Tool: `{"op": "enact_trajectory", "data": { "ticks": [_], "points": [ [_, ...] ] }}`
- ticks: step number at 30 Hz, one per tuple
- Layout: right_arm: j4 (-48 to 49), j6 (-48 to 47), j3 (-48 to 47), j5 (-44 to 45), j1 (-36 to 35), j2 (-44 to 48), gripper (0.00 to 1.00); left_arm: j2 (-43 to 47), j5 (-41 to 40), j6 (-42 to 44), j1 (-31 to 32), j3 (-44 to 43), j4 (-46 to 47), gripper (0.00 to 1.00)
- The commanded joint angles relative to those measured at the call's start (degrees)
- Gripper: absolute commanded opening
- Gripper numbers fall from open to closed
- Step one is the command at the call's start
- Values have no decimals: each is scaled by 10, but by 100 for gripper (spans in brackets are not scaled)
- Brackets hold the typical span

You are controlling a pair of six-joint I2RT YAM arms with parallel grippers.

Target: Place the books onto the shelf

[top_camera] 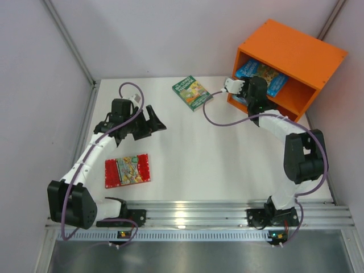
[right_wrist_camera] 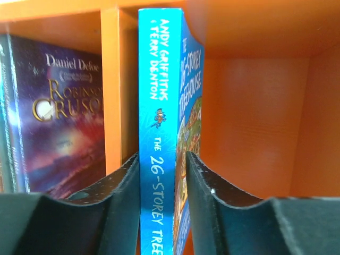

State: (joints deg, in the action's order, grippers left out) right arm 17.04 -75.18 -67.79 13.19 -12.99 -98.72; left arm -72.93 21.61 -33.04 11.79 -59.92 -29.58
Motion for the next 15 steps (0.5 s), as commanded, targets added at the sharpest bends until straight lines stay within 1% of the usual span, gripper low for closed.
{"op": "enact_trajectory", "data": {
  "ticks": [1, 3, 8, 11, 15],
  "points": [
    [-16, 45, -28, -47, 1, 36, 39, 0, 10, 1, -1, -13, 25, 91],
    [-38, 53, -30, -56, 1, 48, 46, 0, 13, -1, -1, -10, 27, 91],
    [-74, 65, -42, -64, 1, 58, 47, 5, 17, -2, -1, -6, 27, 90],
    [-109, 76, -55, -71, 3, 65, 49, 12, 14, -1, -1, -1, 27, 90],
    [-168, 96, -72, -89, 3, 76, 57, 13, 17, -2, -1, 3, 26, 90]
  ]
}}
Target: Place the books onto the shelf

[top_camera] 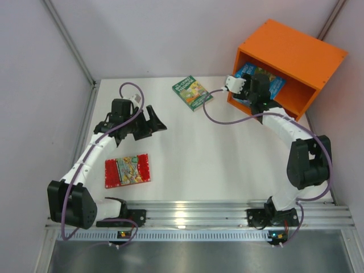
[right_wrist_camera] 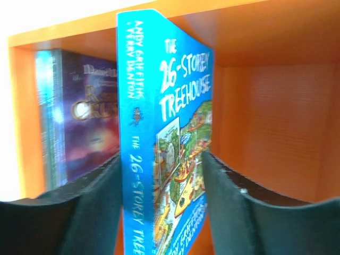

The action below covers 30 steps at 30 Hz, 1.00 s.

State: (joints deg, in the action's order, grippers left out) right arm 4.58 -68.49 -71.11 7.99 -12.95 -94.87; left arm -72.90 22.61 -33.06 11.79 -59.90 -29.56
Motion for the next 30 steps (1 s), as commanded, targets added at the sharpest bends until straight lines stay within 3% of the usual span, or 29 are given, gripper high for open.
{"op": "enact_trajectory", "data": {
  "ticks": [1, 15, 20, 23, 25, 30],
  "points": [
    [-63, 34, -47, -39, 3, 38, 60, 14, 6, -2, -1, 3, 26, 90],
    [-144, 67, -93, -59, 10, 47, 68, 19, 9, -3, -1, 7, 26, 90],
    [-145, 63, -96, -50, 13, 44, 66, 24, 7, -3, -1, 7, 24, 90],
    [-142, 64, -97, -54, 16, 43, 56, 23, 6, -3, -1, 8, 23, 90],
    [-138, 64, -97, -54, 21, 39, 44, 23, 7, -3, -1, 9, 24, 90],
    [-116, 67, -94, -70, 30, 31, 32, 23, 4, -3, -1, 8, 23, 89]
  ]
}}
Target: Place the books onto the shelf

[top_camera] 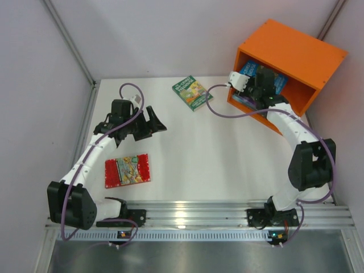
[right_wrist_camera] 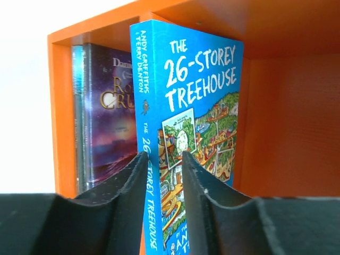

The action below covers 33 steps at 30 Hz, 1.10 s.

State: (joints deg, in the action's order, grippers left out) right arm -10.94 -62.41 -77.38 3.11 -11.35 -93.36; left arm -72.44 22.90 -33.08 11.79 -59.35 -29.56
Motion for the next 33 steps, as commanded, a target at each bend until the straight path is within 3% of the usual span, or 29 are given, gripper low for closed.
{"op": "enact_trajectory", "data": {
  "ticks": [1, 6, 19, 24, 33],
  "points": [
    [43, 6, -31, -21, 14, 10, 31, 18, 0, -2, -1, 2, 23, 89],
    [63, -3, -34, -24, 16, -10, 27, 16, -1, -1, -1, -1, 22, 89],
    [76, 1, -36, -28, 17, -25, 30, -1, 0, 1, -1, -8, 25, 88],
    [81, -6, -37, -26, 18, -34, 22, 6, -1, 1, -1, -3, 24, 88],
    [90, -14, -26, -28, 17, -45, 20, 8, -2, -1, -1, -3, 24, 88]
  ]
}}
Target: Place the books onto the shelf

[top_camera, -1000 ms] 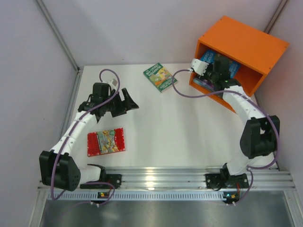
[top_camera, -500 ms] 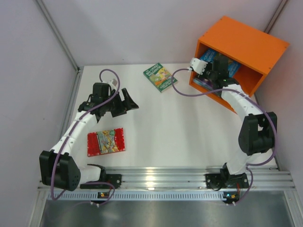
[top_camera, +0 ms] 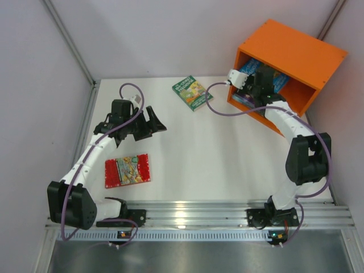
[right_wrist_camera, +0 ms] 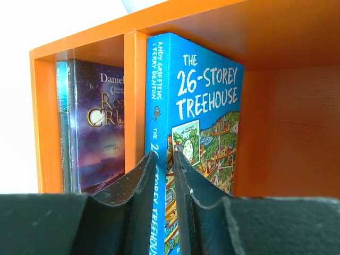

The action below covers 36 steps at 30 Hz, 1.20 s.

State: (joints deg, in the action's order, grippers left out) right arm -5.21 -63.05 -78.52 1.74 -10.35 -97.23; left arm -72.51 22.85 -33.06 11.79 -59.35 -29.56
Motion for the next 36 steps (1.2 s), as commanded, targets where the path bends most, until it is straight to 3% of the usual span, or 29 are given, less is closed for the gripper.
{"op": "enact_trajectory", "data": {
  "ticks": [1, 5, 11, 22, 36],
  "points": [
    [34, -8, -14, -14, 7, -9, 21, 7, -2, -1, -1, -4, 24, 88],
    [36, -16, -10, -15, 7, -14, 20, 5, -1, -1, -1, -9, 24, 88],
    [46, -49, -1, -8, 7, -23, 10, 3, -3, 2, -1, -7, 24, 88],
    [66, -57, 15, -8, 6, -6, 15, 1, 4, -2, -1, -7, 27, 88],
    [86, -89, 35, -11, 6, -16, 9, 2, -3, 4, -1, -9, 25, 88]
  ]
}}
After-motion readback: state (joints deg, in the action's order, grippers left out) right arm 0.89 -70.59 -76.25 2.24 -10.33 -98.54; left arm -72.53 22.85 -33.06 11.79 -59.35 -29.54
